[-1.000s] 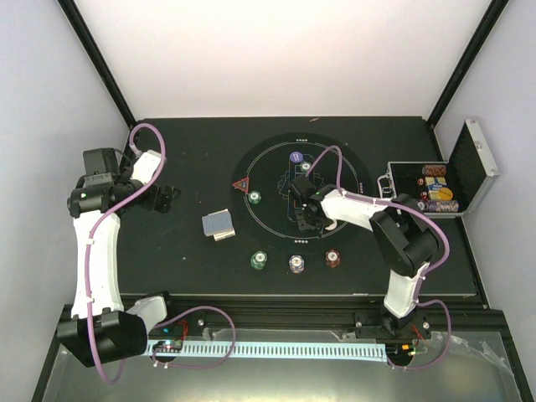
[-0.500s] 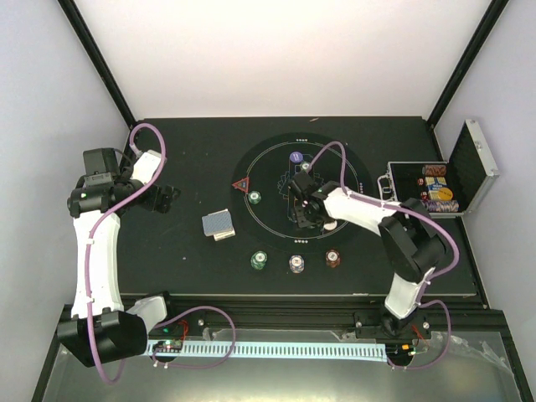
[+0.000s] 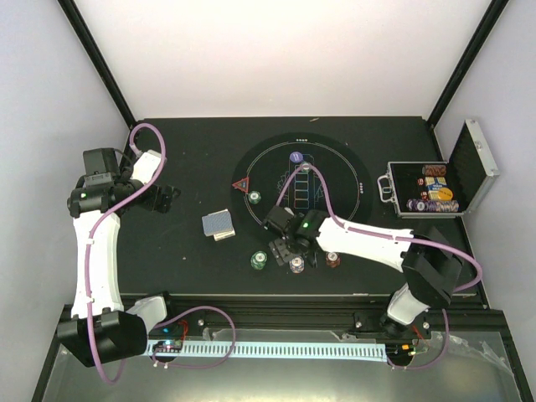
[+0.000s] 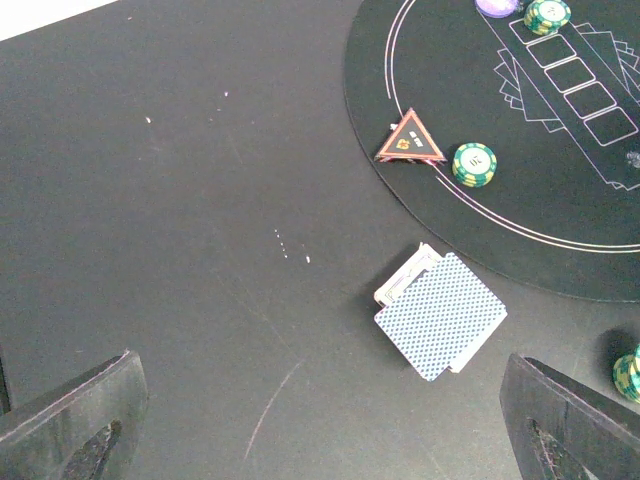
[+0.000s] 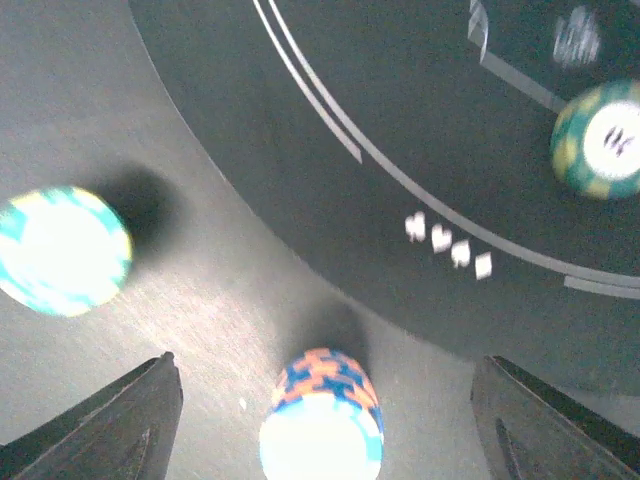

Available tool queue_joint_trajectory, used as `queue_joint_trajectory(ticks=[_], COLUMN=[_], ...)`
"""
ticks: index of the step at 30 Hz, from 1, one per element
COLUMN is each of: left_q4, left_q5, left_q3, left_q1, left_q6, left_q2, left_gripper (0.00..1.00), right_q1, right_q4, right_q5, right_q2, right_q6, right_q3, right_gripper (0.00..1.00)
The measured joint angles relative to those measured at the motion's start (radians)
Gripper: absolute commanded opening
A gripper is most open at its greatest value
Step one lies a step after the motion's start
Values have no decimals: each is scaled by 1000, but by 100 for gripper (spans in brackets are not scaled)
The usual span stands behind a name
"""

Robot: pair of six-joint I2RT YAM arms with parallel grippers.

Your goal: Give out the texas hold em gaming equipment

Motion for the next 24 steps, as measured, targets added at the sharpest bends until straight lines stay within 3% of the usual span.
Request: queue_joint_trajectory(ticks=[5, 16, 24], left_q4=[0, -2, -2], left_q5=[0, 0, 0], left_q3=[0, 1, 1], left_q1=[0, 0, 0], left_q6=[0, 0, 2], left_q2=[0, 0, 0], left_gripper=[99, 99, 99], right_q1=[19, 19, 19], right_q4=[-14, 26, 53], right_q5=[-15, -54, -71], right_q2=[0, 15, 29], right_q6=[40, 59, 65], right_q3=[-100, -141, -175], right_gripper=[76, 65, 49])
